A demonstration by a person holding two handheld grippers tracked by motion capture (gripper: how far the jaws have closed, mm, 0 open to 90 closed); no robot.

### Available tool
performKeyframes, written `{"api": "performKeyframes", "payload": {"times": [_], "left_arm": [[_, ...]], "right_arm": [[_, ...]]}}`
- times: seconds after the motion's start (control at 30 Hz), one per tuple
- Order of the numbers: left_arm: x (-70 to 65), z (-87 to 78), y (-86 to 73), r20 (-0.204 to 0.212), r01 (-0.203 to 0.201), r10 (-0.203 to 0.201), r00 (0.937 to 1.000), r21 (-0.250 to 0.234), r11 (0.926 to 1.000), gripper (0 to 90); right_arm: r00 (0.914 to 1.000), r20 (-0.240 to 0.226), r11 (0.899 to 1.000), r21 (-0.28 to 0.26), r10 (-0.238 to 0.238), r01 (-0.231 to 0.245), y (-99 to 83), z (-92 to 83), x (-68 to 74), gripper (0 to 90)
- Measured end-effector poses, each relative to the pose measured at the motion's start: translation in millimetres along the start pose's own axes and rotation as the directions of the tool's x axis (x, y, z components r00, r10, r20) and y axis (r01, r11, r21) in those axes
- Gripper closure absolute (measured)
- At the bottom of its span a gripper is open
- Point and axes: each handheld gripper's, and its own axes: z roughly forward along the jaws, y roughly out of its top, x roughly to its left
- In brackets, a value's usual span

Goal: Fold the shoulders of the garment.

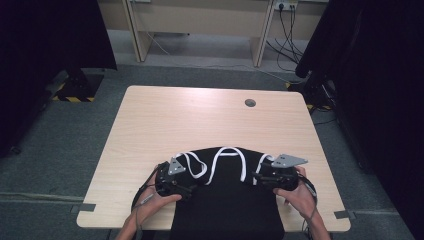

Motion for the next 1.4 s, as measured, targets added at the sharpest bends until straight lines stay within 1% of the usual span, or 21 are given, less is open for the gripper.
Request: {"api": "performKeyframes", "payload": {"times": [0.03,0.07,0.1,0.13,0.17,0.23,0.27,0.3,0.4,0.47,0.53,0.57,0.67,0.9,1.1,1.3,1.4], "left_arm": [[0.0,0.0,0.0,-0.001,-0.001,0.001,1.0,0.0,1.0,0.2],[-0.1,-0.2,0.0,-0.002,0.0,0.0,1.0,0.0,1.0,0.2],[-0.1,-0.3,-0.1,-0.001,0.003,-0.003,1.0,0.001,1.0,0.2],[0.0,-0.5,-0.2,-0.001,0.004,-0.004,1.0,0.0,1.0,0.3],[0.2,-0.7,-0.2,0.002,0.006,-0.006,1.0,-0.002,1.0,0.5],[0.9,-1.7,-0.8,0.007,0.014,-0.014,0.9999,-0.009,0.9999,1.2],[0.9,-2.4,-1.4,0.009,0.015,-0.015,0.9998,-0.011,0.9998,1.6],[0.3,-3.3,-2.2,0.01,0.015,-0.015,0.9998,-0.011,0.9998,1.7],[-2.8,-6.5,-5.6,0.001,0.003,-0.003,1.0,-0.002,1.0,1.5],[-3.0,-8.0,-5.6,-0.015,0.019,-0.018,0.9997,0.01,0.9998,1.5],[-3.2,-6.1,-4.4,-0.023,0.016,-0.016,0.9996,0.011,0.9998,0.7],[-3.3,-4.2,-3.8,-0.025,0.019,-0.019,0.9995,0.0,0.9998,0.4],[-1.8,0.5,0.9,-0.028,0.019,-0.019,0.9994,0.002,0.9998,0.4],[5.9,10.3,10.5,-0.039,0.026,-0.026,0.9989,0.0,0.9996,0.5],[15.4,16.1,16.1,-0.045,0.035,-0.035,0.9984,-0.002,0.9994,0.5],[26.0,21.4,21.2,-0.046,0.042,-0.043,0.998,-0.003,0.9991,0.2],[29.8,23.7,23.7,-0.044,0.04,-0.04,0.9982,-0.001,0.9992,0.0]], "right_arm": [[0.9997,0.018,1.0,0.003,0.014,-0.014,-2.3,-3.2,-3.2,46.6],[0.9987,0.04,0.999,0.015,0.032,-0.032,-5.4,-5.0,-6.3,44.9],[0.9969,0.065,0.998,0.032,0.044,-0.046,-9.1,-5.6,-8.7,43.0],[0.9954,0.081,0.997,0.047,0.05,-0.054,-13.0,-5.1,-10.1,41.5],[0.9952,0.084,0.997,0.057,0.05,-0.055,-16.7,-4.3,-10.7,41.0],[0.9962,0.075,0.997,0.066,0.045,-0.05,-23.2,-0.9,-10.1,40.5],[0.9961,0.08,0.995,0.087,0.037,-0.044,-25.6,1.0,-9.4,39.5],[0.9958,0.087,0.995,0.088,0.029,-0.037,-27.9,2.4,-9.1,39.0],[0.9951,0.088,0.995,0.084,0.046,-0.053,-29.6,1.3,-10.8,38.9],[0.994,0.096,0.995,0.081,0.053,-0.061,-29.9,1.4,-10.4,38.8],[0.9937,0.097,0.995,0.083,0.055,-0.063,-29.7,1.4,-10.7,38.7],[0.9935,0.1,0.995,0.081,0.054,-0.062,-29.8,1.6,-11.8,38.7],[0.9925,0.106,0.994,0.08,0.06,-0.069,-29.5,2.0,-16.1,38.6],[0.9896,0.121,0.994,0.073,0.077,-0.086,-28.0,4.7,-32.5,38.6],[0.9873,0.133,0.992,0.074,0.087,-0.098,-22.5,10.9,-44.8,38.5],[0.9852,0.144,0.992,0.072,0.094,-0.105,-15.8,19.4,-55.3,38.0],[0.984,0.146,0.991,0.068,0.102,-0.113,-13.5,23.0,-58.2,37.3]]}}
